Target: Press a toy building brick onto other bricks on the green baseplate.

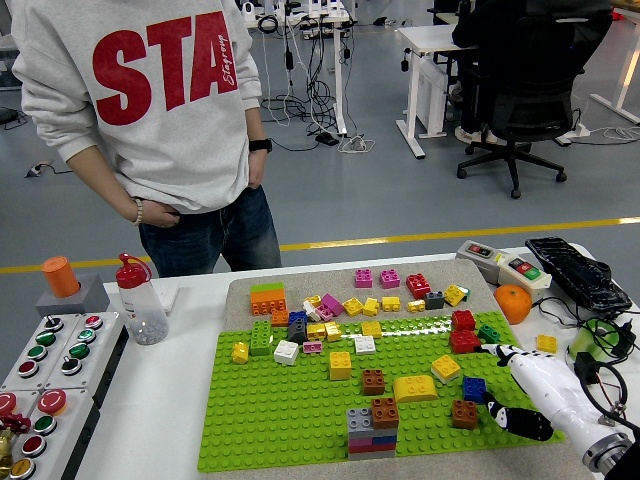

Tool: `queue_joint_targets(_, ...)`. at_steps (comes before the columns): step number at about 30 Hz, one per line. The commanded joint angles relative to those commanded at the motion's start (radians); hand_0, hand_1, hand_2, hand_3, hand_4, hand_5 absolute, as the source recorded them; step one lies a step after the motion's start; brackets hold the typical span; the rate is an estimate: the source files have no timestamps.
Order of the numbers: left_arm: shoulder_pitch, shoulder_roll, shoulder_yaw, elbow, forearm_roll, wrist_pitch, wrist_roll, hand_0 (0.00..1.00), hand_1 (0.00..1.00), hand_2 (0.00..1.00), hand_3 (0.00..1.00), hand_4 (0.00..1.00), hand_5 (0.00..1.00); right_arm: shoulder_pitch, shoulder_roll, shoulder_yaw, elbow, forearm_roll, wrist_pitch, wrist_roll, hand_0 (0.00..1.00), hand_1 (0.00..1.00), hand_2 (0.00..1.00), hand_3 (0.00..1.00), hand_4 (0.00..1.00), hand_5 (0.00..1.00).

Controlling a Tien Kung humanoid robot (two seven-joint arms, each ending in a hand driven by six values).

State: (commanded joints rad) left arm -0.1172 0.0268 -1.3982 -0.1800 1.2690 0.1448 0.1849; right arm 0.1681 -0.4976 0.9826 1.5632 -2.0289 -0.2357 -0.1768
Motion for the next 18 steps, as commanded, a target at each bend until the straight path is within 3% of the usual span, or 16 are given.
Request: queue_joint_targets(18, 0.003, -0.002, -0.002, 0.0, 0.007, 0.0, 0.002, 0.658, 0.681, 0.703, 0.576, 0.299, 0.998, 0.023, 0.009, -0.095, -0.04, -0.11, -0.003, -0.05, 0.754, 0.777, 0.83, 0.7, 0.644, 0.221)
